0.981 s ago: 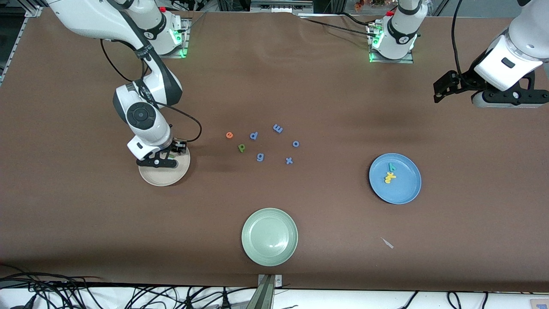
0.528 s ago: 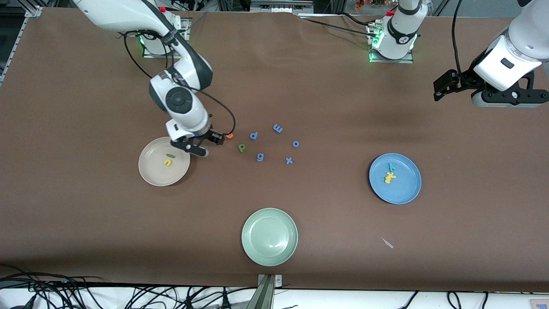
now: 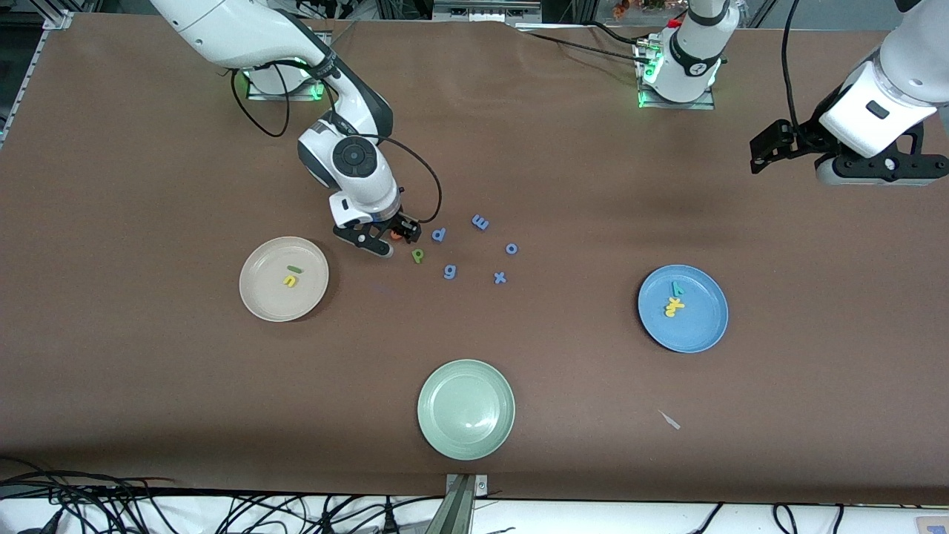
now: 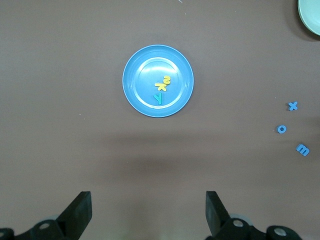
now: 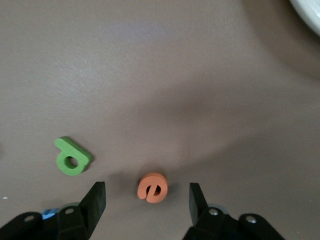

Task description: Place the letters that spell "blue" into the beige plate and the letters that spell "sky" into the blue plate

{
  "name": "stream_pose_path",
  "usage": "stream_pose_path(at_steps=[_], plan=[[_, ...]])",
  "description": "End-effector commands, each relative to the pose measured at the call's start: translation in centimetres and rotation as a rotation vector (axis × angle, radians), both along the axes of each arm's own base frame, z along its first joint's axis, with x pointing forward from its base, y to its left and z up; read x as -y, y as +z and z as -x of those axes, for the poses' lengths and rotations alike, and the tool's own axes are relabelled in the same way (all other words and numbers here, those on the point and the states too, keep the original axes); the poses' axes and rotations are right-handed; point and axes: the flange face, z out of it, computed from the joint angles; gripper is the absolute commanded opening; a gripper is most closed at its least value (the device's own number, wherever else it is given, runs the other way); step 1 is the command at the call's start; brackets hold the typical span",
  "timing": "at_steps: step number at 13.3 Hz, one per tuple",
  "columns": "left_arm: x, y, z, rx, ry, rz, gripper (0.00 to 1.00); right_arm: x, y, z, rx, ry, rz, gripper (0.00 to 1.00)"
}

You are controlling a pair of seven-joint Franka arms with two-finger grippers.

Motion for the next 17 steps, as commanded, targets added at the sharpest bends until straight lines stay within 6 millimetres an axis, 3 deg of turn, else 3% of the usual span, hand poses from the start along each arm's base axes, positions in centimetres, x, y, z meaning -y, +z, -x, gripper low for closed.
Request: stream_pose_path(at_steps=[1, 3, 10, 12, 17], plan=[[-0.3, 0.7, 0.0, -0.002, -0.017, -0.019, 1.0, 0.3, -0.7, 1.1, 0.009, 0.004, -0.003, 0.76], [-0.4, 0.7, 0.0, -0.002, -0.016, -0.019, 1.0, 0.4, -1.4, 1.8, 0.009, 0.009, -0.022, 0.75], [-0.3, 0.7, 0.0, -0.002, -0.017, -0.019, 1.0, 0.7, -2.2, 1.8, 0.019, 0.041, -0.006, 0.69], [-0.3, 0.7, 0.0, -0.002, -0.017, -0.019, 1.0, 0.7, -2.3, 1.7, 0.018, 0.041, -0.007, 0.57], [-0.3, 0.7, 0.0, -0.002, -0.017, -0.019, 1.0, 0.7, -2.1, 1.7, 0.021, 0.043, -0.007, 0.13]])
